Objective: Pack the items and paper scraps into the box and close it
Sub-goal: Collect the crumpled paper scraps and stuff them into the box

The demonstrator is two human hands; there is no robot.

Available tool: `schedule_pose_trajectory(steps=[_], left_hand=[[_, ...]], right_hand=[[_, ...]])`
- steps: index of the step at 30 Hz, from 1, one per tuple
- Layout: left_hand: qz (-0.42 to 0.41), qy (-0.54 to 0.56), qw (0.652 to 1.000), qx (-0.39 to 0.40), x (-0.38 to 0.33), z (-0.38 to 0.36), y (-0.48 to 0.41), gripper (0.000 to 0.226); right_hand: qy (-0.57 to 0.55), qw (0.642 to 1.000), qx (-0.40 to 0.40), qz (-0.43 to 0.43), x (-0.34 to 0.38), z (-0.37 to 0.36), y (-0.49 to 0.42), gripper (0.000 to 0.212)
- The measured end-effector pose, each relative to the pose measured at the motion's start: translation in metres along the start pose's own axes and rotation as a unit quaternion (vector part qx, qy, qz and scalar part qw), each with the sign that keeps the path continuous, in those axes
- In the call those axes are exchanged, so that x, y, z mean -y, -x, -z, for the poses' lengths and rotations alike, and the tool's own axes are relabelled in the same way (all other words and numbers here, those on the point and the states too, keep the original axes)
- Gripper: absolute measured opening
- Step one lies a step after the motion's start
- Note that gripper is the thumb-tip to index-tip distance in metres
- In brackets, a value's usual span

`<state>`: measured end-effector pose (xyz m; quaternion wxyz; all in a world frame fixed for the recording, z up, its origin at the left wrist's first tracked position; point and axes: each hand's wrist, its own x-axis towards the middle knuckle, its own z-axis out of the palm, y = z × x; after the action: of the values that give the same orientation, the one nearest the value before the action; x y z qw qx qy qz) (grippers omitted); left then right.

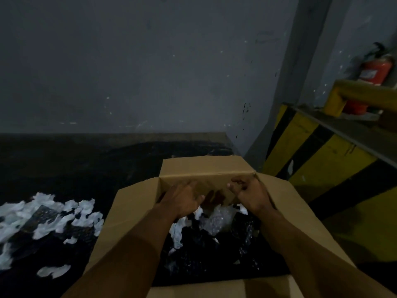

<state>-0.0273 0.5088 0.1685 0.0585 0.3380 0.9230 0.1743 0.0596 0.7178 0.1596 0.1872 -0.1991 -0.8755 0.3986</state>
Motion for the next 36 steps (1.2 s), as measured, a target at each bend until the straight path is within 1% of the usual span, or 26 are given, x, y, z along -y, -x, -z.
schedule_pose_trajectory(steps=[2,6,11,15,21,25,31,33,36], left_hand=[[-0.003,0.005,1.0,0.003,0.004,0.002,-0.006,0.062],[0.006,-0.016,1.0,-0.006,0.007,0.01,-0.017,0.059],[-0.002,-0.018,0.998,-0.062,0.008,0.021,-0.01,0.055],[0.015,-0.009,0.995,-0.101,0.009,0.034,0.011,0.054],[0.039,-0.007,0.988,-0.151,0.028,0.056,0.066,0.054],[0.092,-0.002,0.983,-0.157,0.063,0.068,0.117,0.055],[0.186,-0.024,0.959,-0.211,0.119,0.091,0.196,0.056],[0.192,-0.029,0.953,-0.234,0.141,0.1,0.222,0.055],[0.196,-0.03,0.946,-0.255,0.171,0.112,0.254,0.055]], right_hand=[[0.005,1.0,0.003,0.013,0.004,0.001,-0.007,0.036],[0.019,0.999,0.0,0.032,0.009,0.0,-0.017,0.035],[0.025,0.999,0.001,0.049,0.023,-0.003,-0.015,0.036],[0.024,0.997,0.008,0.07,0.041,-0.01,-0.005,0.036],[0.022,0.991,0.055,0.122,0.081,-0.036,0.016,0.033],[0.002,0.985,0.09,0.146,0.12,-0.073,0.038,0.035],[0.006,0.969,0.15,0.194,0.18,-0.142,0.081,0.028],[-0.001,0.963,0.168,0.21,0.202,-0.162,0.097,0.033],[0.008,0.96,0.166,0.228,0.233,-0.189,0.118,0.039]])
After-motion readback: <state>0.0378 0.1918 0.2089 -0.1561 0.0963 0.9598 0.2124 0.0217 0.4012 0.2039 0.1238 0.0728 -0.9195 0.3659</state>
